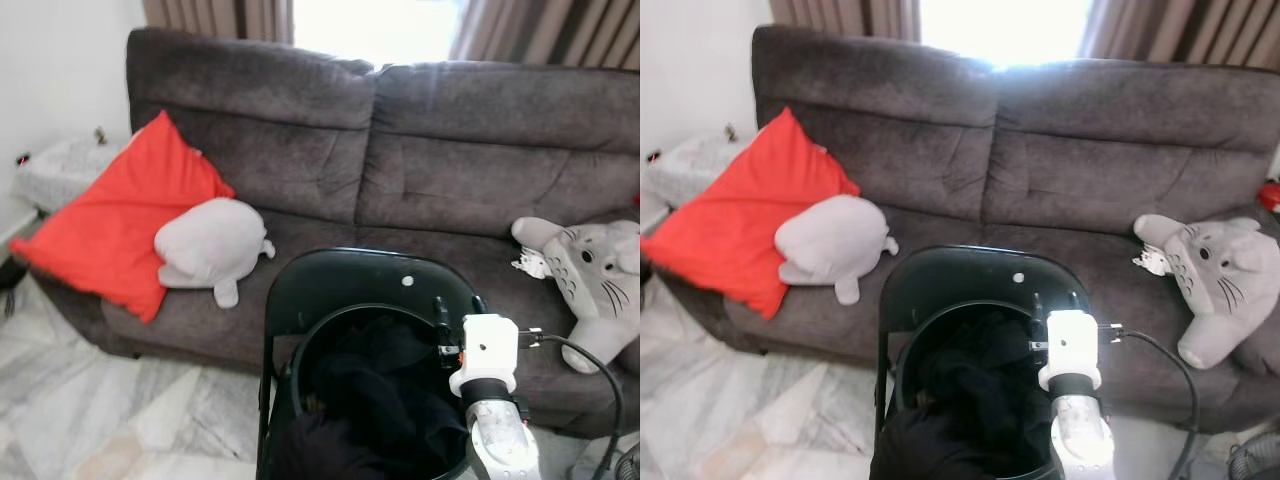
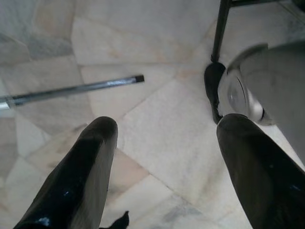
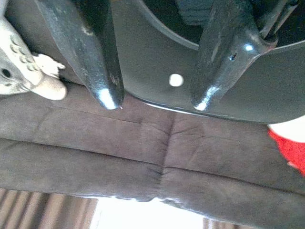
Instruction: Hang hanger
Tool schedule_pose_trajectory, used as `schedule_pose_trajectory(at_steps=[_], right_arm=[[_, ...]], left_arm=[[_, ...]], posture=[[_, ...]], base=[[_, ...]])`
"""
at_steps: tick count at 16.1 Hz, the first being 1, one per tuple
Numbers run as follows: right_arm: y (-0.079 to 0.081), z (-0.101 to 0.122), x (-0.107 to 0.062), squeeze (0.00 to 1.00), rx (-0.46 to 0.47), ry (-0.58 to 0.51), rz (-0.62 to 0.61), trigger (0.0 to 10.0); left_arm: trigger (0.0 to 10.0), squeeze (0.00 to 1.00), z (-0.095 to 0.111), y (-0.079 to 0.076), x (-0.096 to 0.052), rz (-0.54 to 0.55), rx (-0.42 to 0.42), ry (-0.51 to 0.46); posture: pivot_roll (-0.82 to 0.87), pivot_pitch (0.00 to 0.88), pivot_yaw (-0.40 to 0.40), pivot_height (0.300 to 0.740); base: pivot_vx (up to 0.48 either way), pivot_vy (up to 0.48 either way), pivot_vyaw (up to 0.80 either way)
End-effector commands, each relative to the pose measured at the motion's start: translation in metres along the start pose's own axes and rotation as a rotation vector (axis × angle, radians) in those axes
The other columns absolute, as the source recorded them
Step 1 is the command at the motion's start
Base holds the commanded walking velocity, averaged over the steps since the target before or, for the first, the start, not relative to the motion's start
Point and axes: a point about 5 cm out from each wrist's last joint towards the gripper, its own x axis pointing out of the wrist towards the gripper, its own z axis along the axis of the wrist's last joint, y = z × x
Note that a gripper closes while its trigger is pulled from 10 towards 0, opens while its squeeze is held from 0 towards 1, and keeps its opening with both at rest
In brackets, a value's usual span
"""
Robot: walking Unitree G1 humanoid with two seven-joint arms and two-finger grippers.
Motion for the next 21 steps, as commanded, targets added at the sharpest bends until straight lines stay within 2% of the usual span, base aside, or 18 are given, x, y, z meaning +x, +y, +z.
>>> schedule_pose_trajectory(at_steps=[1, 3, 4, 5, 6, 7, 8, 9, 10, 11, 13, 14, 15, 16, 17, 19, 21], right_arm=[[-0.007, -0.002, -0.001, 0.0, -0.018, 0.021, -0.027, 10.0], [-0.016, -0.006, 0.003, 0.0, -0.1, 0.059, -0.027, 10.0], [-0.036, -0.017, 0.009, 0.0, -0.315, 0.145, -0.009, 10.0], [-0.042, -0.025, 0.011, 0.0, -0.461, 0.178, 0.071, 10.0], [-0.046, -0.03, 0.013, 0.0, -0.535, 0.203, 0.123, 10.0], [-0.049, -0.035, 0.015, 0.0, -0.55, 0.232, 0.147, 10.0], [-0.048, -0.04, 0.021, 0.0, -0.621, 0.25, 0.227, 10.0], [-0.045, -0.042, 0.024, 0.0, -0.687, 0.26, 0.303, 10.0], [-0.037, -0.048, 0.029, 0.0, -0.713, 0.298, 0.411, 10.0], [-0.036, -0.048, 0.035, 0.0, -0.769, 0.289, 0.424, 10.0], [-0.028, -0.044, 0.044, 0.0, -0.77, 0.271, 0.493, 10.0], [-0.023, -0.047, 0.046, 0.67, -0.787, 0.29, 0.573, 10.0], [-0.02, -0.051, 0.047, 0.99, -0.833, 0.308, 0.645, 10.0], [-0.017, -0.054, 0.046, 0.93, -0.85, 0.333, 0.735, 10.0], [-0.018, -0.054, 0.048, 0.0, -0.865, 0.339, 0.751, 10.0], [-0.023, -0.054, 0.052, 0.0, -0.947, 0.355, 0.779, 10.0], [-0.027, -0.049, 0.06, 0.0, -0.966, 0.354, 0.771, 10.0]], left_arm=[[10.0, 0.0, -0.001, -0.003, 0.0, -0.012, -0.003, 0.006], [10.0, 0.0, 0.0, -0.003, 0.0, -0.015, 0.0, 0.004], [10.0, 0.0, 0.001, -0.003, 0.0, -0.016, 0.002, 0.004], [10.0, 0.0, 0.001, -0.003, 0.001, -0.02, 0.003, 0.004], [10.0, 0.0, 0.002, -0.003, 0.001, -0.024, 0.005, 0.006], [10.0, 0.0, 0.002, -0.003, 0.001, -0.027, 0.006, 0.007], [10.0, 0.0, 0.004, -0.002, 0.001, -0.033, 0.011, 0.007], [10.0, 0.0, 0.004, -0.002, 0.001, -0.037, 0.014, 0.006], [10.0, 0.0, 0.005, -0.001, 0.001, -0.036, 0.017, 0.006], [10.0, 0.0, 0.005, 0.0, 0.001, -0.034, 0.015, 0.005], [10.0, 0.0, 0.006, 0.002, 0.001, -0.031, 0.014, 0.003], [10.0, 0.0, 0.008, 0.003, 0.001, -0.032, 0.015, 0.003], [10.0, 0.0, 0.009, 0.003, 0.002, -0.034, 0.018, 0.003], [10.0, 0.0, 0.01, 0.003, 0.002, -0.037, 0.021, 0.003], [10.0, 0.0, 0.011, 0.004, 0.002, -0.036, 0.021, 0.001], [10.0, 0.0, 0.012, 0.004, 0.002, -0.033, 0.021, -0.002], [10.0, 0.0, 0.014, 0.005, 0.002, -0.036, 0.024, -0.001]], posture=[[-0.01, 0.0, 0.013, 0.74], [-0.01, 0.0, 0.015, 0.74], [-0.02, 0.0, 0.017, 0.74], [-0.02, 0.0, 0.02, 0.74], [-0.02, 0.0, 0.025, 0.74], [-0.02, 0.0, 0.031, 0.74], [-0.02, 0.0, 0.039, 0.74], [-0.02, 0.0, 0.041, 0.74], [-0.01, 0.0, 0.045, 0.74], [0.0, 0.0, 0.047, 0.74], [0.0, 0.0, 0.056, 0.74], [0.0, 0.0, 0.067, 0.74], [0.0, 0.0, 0.07, 0.74], [0.0, 0.0, 0.073, 0.74], [0.01, 0.0, 0.076, 0.74], [0.0, 0.0, 0.084, 0.74], [-0.01, 0.0, 0.095, 0.74]], base=[[0.0, 0.0, 0.0], [0.0, 0.0, 0.0], [0.0, 0.0, 0.0], [0.0, 0.0, 0.0], [0.0, 0.0, 0.0], [0.0, 0.0, 0.0], [0.0, 0.0, 0.0], [0.0, 0.0, 0.0], [0.0, 0.0, 0.0], [0.0, 0.0, 0.0], [0.0, 0.0, 0.0], [0.0, 0.0, 0.0], [0.0, 0.0, 0.0], [0.0, 0.0, 0.0], [0.0, 0.0, 0.0], [0.0, 0.0, 0.0], [0.0, 0.0, 0.0]])
